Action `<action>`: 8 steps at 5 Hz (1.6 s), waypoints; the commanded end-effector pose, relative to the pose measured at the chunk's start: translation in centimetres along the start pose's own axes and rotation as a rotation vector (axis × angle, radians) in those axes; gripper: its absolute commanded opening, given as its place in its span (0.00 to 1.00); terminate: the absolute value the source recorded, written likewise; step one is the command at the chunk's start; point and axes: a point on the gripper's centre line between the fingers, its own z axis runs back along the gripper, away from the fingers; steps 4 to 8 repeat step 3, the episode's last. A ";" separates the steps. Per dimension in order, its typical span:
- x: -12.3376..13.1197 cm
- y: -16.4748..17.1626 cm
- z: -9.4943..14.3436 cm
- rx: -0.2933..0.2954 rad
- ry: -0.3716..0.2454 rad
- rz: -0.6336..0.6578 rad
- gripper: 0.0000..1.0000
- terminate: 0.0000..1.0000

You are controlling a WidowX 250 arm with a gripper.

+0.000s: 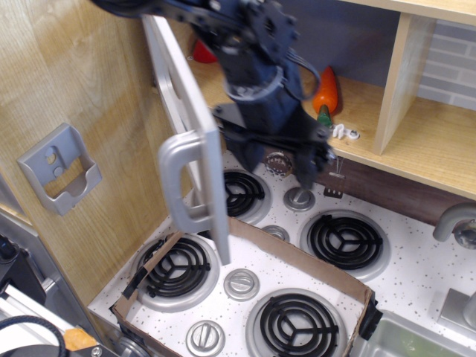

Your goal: Open microwave

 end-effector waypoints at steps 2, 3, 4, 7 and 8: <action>0.1 0.5 1.6 0.009 -0.045 -0.025 1.00 0.00; 0.1 0.5 1.6 0.009 -0.045 -0.025 1.00 1.00; 0.1 0.5 1.6 0.009 -0.045 -0.025 1.00 1.00; 0.1 0.5 1.6 0.009 -0.045 -0.025 1.00 1.00; 0.1 0.5 1.6 0.009 -0.045 -0.025 1.00 1.00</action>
